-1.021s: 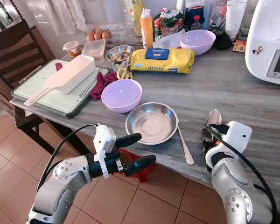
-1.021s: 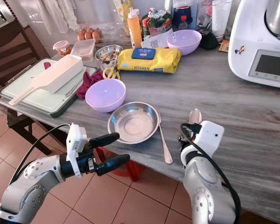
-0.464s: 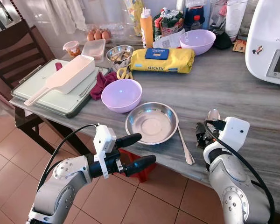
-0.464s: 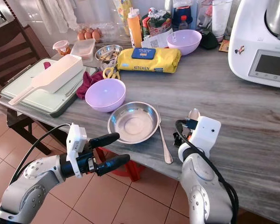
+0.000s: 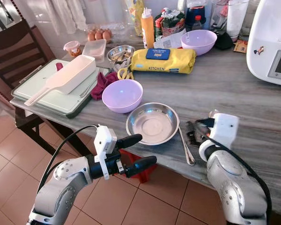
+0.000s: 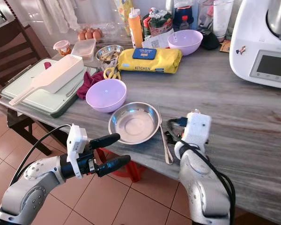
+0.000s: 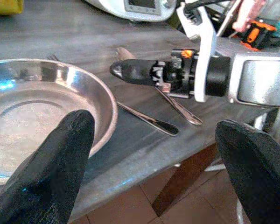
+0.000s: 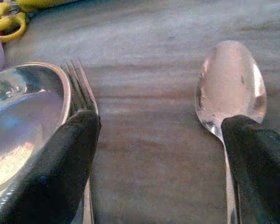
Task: Setting the table
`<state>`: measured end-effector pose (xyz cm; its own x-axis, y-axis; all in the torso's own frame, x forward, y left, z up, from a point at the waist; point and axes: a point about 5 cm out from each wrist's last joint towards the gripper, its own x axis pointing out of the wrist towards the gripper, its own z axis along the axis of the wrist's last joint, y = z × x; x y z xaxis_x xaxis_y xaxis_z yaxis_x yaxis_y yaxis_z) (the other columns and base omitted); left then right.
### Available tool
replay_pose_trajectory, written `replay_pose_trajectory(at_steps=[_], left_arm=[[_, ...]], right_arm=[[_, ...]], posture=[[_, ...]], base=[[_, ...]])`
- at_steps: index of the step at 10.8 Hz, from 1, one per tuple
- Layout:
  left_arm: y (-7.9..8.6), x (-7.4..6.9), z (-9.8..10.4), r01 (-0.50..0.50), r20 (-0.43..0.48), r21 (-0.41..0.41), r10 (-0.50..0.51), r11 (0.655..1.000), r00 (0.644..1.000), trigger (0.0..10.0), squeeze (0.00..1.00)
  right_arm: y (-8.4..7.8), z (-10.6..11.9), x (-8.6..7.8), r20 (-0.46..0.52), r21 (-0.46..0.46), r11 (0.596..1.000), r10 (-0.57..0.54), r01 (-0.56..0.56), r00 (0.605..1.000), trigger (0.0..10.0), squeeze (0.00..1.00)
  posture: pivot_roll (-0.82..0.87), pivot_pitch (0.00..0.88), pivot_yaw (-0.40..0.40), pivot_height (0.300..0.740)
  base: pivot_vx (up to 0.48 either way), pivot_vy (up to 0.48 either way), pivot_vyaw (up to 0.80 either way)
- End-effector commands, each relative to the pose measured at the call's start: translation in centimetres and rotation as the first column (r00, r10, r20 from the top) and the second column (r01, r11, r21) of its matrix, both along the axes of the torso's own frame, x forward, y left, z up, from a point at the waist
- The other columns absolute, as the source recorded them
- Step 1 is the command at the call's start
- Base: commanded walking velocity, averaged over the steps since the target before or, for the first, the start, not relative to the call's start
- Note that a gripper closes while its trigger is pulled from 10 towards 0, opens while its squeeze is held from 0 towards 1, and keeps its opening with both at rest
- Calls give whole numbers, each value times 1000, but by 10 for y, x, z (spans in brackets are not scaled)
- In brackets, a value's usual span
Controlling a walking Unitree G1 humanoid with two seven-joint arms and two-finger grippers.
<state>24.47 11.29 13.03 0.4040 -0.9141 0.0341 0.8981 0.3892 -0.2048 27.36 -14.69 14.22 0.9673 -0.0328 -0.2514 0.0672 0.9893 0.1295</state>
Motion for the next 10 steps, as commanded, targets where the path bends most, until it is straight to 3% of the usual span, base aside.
replay_pose_trajectory(at_steps=[1, 8, 9, 10], left_arm=[[4, -1, 0, -22, 12, 10, 22, 1000, 1000, 10000, 0], [0, 1, 2, -29, 13, 1, 29, 1000, 1000, 10000, 0], [0, 1, 2, -29, 13, 2, 29, 1000, 999, 10000, 0], [-1, 1, 3, -28, 13, 2, 28, 1000, 1000, 10000, 0]], right_arm=[[8, -1, 1, -9, -18, 999, 50, -50, 999, 10000, 1000], [19, -7, -4, -78, -106, 975, 190, -197, 979, 10000, 1000], [18, -6, -4, -84, -138, 967, 205, -215, 975, 10000, 745], [17, -6, -4, -93, -162, 957, 226, -239, 970, 10000, 67]], posture=[[-106, 92, 141, 740], [-113, 94, 136, 740], [-115, 94, 137, 740], [-115, 94, 138, 740]], base=[[0, 0, 0], [0, 0, 0], [0, 0, 0], [0, 0, 0]])
